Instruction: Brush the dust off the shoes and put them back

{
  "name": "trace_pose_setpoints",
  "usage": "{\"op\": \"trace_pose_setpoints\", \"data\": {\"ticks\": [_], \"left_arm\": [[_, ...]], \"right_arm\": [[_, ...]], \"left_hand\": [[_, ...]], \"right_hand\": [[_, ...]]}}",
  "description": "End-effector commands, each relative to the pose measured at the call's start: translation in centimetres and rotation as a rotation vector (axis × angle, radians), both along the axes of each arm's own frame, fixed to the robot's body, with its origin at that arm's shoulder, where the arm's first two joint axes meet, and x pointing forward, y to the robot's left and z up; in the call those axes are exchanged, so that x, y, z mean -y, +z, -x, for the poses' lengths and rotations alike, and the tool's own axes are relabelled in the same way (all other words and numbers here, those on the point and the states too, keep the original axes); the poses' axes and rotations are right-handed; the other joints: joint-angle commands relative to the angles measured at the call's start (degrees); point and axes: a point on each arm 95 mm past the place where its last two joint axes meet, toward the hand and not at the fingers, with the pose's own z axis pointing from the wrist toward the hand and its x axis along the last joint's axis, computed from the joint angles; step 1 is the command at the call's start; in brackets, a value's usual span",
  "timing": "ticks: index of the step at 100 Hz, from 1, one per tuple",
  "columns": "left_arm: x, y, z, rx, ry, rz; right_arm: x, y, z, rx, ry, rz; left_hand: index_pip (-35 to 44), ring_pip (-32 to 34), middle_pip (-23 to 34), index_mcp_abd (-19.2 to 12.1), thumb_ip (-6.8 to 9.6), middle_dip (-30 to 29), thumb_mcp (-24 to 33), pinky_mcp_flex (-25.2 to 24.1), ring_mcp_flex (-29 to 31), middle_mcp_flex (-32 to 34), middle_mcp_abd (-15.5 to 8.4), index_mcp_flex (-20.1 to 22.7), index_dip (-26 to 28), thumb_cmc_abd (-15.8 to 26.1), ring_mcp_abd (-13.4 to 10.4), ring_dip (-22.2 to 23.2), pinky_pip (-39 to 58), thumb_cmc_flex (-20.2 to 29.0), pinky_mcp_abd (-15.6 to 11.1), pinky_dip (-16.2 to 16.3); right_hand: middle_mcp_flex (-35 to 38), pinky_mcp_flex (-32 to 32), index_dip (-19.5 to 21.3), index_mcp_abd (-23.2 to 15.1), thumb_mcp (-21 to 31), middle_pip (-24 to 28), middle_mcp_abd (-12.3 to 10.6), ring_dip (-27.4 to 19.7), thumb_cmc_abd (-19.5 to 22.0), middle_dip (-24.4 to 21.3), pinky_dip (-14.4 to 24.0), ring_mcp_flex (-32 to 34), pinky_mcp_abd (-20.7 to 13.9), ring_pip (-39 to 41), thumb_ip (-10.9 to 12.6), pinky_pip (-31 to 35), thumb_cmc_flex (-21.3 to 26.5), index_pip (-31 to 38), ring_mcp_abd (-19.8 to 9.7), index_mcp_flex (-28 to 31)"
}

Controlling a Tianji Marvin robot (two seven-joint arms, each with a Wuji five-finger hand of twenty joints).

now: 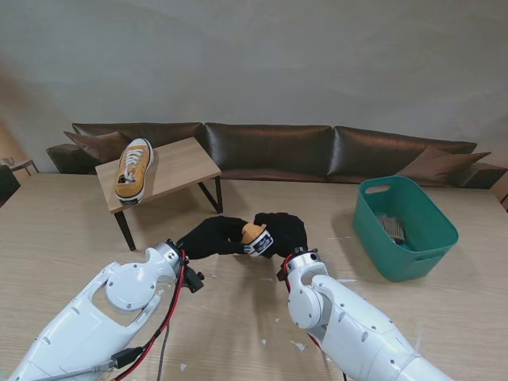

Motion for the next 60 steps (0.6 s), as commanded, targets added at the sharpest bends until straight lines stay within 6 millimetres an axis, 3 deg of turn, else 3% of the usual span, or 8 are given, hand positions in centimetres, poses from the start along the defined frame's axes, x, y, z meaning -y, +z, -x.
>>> {"op": "trace_pose_setpoints", "data": {"ticks": [1, 17, 22, 30, 40, 47, 55, 60], "left_arm": [[0.9, -0.7, 0.8, -0.024, -0.017, 0.015], [1.9, -1.2, 1.3, -0.028, 0.027, 0.059], [2.3, -1.3, 1.5, -0.027, 0.045, 0.073], [2.7, -1.7, 1.8, -0.013, 0.075, 0.071], [2.9, -2.1, 2.2, -0.001, 0.094, 0.025], [2.8, -2.4, 2.4, 0.011, 0.094, -0.027], [2.6, -2.7, 2.6, 0.051, 0.085, -0.104], [2.4, -2.8, 2.8, 0.072, 0.077, -0.139]], "right_arm": [[-0.5, -0.4, 0.8, -0.007, 0.010, 0.002], [-0.8, -1.4, 1.9, -0.020, 0.018, 0.035], [-1.0, -1.7, 2.2, -0.028, 0.024, 0.040], [-1.1, -2.2, 2.6, -0.051, 0.032, 0.040], [-1.2, -2.6, 3.0, -0.072, 0.041, 0.042], [-1.3, -2.9, 3.3, -0.086, 0.045, 0.040], [-1.3, -3.1, 3.6, -0.100, 0.057, 0.042], [-1.2, -3.2, 3.8, -0.109, 0.066, 0.045]], "left_hand": [[0.4, 11.8, 1.0, -3.9, 1.01, 0.3, -1.5, -0.5, 1.8, 1.2, -1.0, 1.1, 0.5, 1.6, 0.6, 4.5, -0.6, -2.3, -1.0, 1.6], [8.0, 17.3, 4.7, -2.6, 0.87, 6.1, -2.4, 1.2, 4.4, 4.7, -1.0, 5.6, 8.5, 1.5, 1.8, 8.1, 2.9, -5.4, 0.7, 5.1], [13.7, 21.0, 7.4, -2.2, -1.53, 10.1, -5.8, 2.8, 6.3, 6.7, -1.1, 7.6, 15.3, 0.8, 2.0, 10.1, 5.1, -2.3, 1.4, 6.4], [28.0, 28.4, 12.1, -1.7, -0.48, 16.6, -11.5, 8.4, 11.7, 11.4, -2.5, 8.6, 20.0, -0.5, 1.4, 12.5, 8.6, 5.5, 2.8, 9.4], [41.0, 33.8, 15.6, 0.1, -0.53, 24.0, -7.7, 15.4, 18.3, 16.9, -4.5, 7.6, 23.6, -2.5, -0.4, 11.7, 12.7, 8.2, 4.0, 9.5], [47.4, 35.4, 14.4, -0.6, -0.94, 26.5, -3.3, 20.3, 22.9, 20.7, -6.8, 5.4, 24.2, -4.9, -3.4, 9.6, 16.2, 9.4, 3.0, 6.8], [52.9, 30.7, 10.7, -1.7, -2.05, 21.3, 2.1, 28.5, 30.1, 26.0, -10.7, 5.3, 22.5, -8.7, -7.7, 4.4, 17.4, 9.7, 1.8, -2.7], [53.9, 28.8, 10.1, -1.8, -2.81, 19.7, 3.9, 30.9, 32.6, 27.4, -11.1, 6.0, 20.9, -10.1, -8.7, 3.8, 16.8, 9.2, 2.0, -6.1]], "right_hand": [[1.9, 8.0, 3.5, 5.9, 11.5, 1.2, 0.5, 0.8, 12.7, 1.0, 0.6, 2.0, 0.1, 1.5, 6.6, 2.6, 2.5, 10.5, -1.2, 6.8], [1.8, 7.7, 3.4, 6.4, 11.6, 1.3, 0.6, 0.7, 12.9, 0.8, 0.6, 1.9, 0.5, 1.6, 6.5, 2.9, 2.2, 10.4, -0.8, 6.7], [1.6, 7.5, 3.5, 6.4, 11.6, 1.2, 0.4, 0.6, 13.3, 0.7, 0.5, 1.9, 0.5, 1.6, 6.6, 2.9, 2.1, 10.3, -0.8, 6.6], [1.1, 6.9, 3.9, 6.7, 11.3, 1.2, 0.2, 0.2, 13.9, 0.8, 0.3, 1.9, 0.2, 0.9, 6.6, 2.7, 1.8, 10.2, -0.7, 6.0], [0.7, 6.3, 4.2, 7.0, 11.1, 1.2, 0.0, -0.1, 14.5, 0.7, 0.2, 1.8, -0.1, 0.3, 6.7, 2.6, 1.6, 10.1, -0.4, 5.6], [0.4, 5.9, 4.6, 7.6, 10.8, 1.3, 0.1, -0.4, 15.1, 0.7, 0.1, 1.8, -0.2, -0.2, 6.7, 2.5, 1.2, 10.0, -0.2, 5.0], [-0.8, 5.1, 6.2, 8.8, 9.1, 1.4, 0.3, -1.0, 16.1, 0.5, 0.1, 1.8, -0.4, -1.5, 6.4, 2.4, -1.1, 8.9, 0.1, 3.8], [-2.4, 4.0, 7.7, 9.9, 8.3, 1.2, 0.4, -2.0, 16.1, 0.2, -0.1, 1.8, -0.4, -3.7, 6.2, 1.8, -2.2, 7.2, 0.4, 2.3]]}}
